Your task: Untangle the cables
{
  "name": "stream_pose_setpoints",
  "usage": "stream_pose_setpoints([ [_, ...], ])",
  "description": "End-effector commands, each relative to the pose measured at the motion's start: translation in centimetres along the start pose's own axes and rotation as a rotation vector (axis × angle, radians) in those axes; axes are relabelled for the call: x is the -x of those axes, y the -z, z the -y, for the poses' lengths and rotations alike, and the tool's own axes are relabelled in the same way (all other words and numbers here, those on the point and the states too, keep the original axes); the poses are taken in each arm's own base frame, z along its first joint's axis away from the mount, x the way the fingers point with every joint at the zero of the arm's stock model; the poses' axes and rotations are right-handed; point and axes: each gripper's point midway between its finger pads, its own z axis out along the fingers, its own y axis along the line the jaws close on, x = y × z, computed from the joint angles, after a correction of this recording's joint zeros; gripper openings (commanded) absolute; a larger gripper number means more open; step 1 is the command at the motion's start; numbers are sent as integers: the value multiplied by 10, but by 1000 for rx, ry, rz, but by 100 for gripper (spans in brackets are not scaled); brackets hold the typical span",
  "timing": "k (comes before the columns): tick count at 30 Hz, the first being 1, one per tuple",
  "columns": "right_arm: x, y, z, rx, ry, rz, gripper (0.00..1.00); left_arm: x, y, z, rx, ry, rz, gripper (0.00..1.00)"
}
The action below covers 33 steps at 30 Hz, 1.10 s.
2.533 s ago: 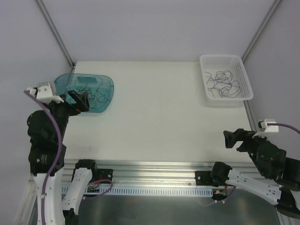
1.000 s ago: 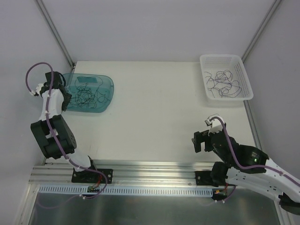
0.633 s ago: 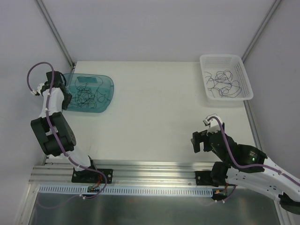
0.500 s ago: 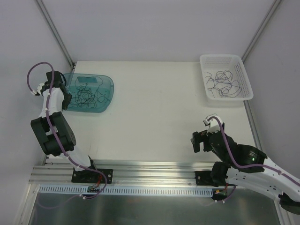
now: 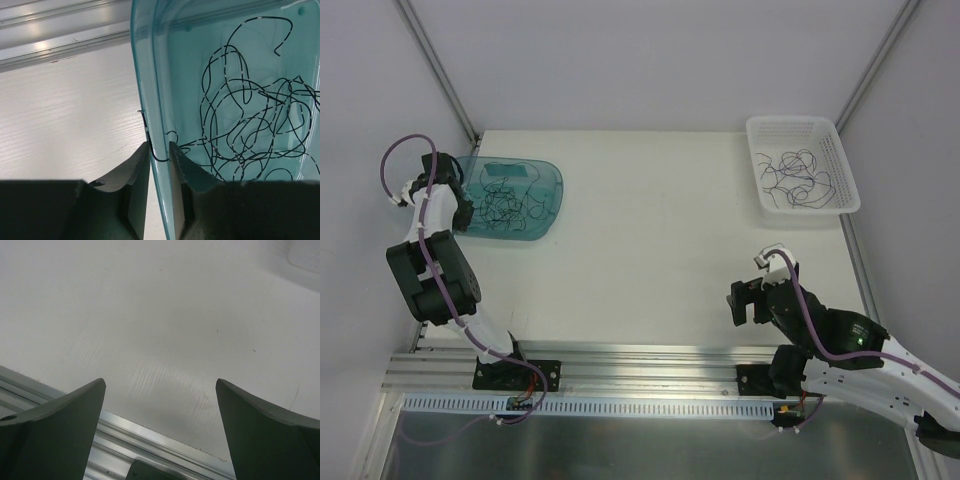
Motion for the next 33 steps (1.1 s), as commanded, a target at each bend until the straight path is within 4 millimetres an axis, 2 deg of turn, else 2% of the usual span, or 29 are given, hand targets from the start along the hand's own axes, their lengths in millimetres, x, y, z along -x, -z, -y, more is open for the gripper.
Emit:
stream_pose_setpoints([
  [1,7,-1,1,-10,-24,36,97,14,3,3,5,39,29,20],
  [4,7,-1,1,-14,-22,33,97,12,2,2,8,39,19,16],
  [9,7,-1,2,-15,-28,38,97,14,5,0,13,36,30,0],
  [17,7,-1,3,-21,-30,41,97,32,31,-10,29,40,97,0],
  [21,7,-1,3,-19,-31,42,97,42,41,-5,9,24,120,0],
  [26,7,0,4,-26,-34,45,97,54,46,17,-30,-47,144,0],
  [28,8,0,5,-31,-41,47,97,57,45,33,-52,-112,145,1],
  [29,8,1,5,-31,-42,49,97,56,44,40,-70,-169,135,3],
  [30,8,1,6,-33,-39,47,97,56,40,56,-104,-202,111,4],
  [32,8,1,6,-35,-40,46,97,53,37,70,-129,-293,102,9],
  [33,9,1,6,-36,-40,43,97,59,41,81,-152,-314,118,10],
])
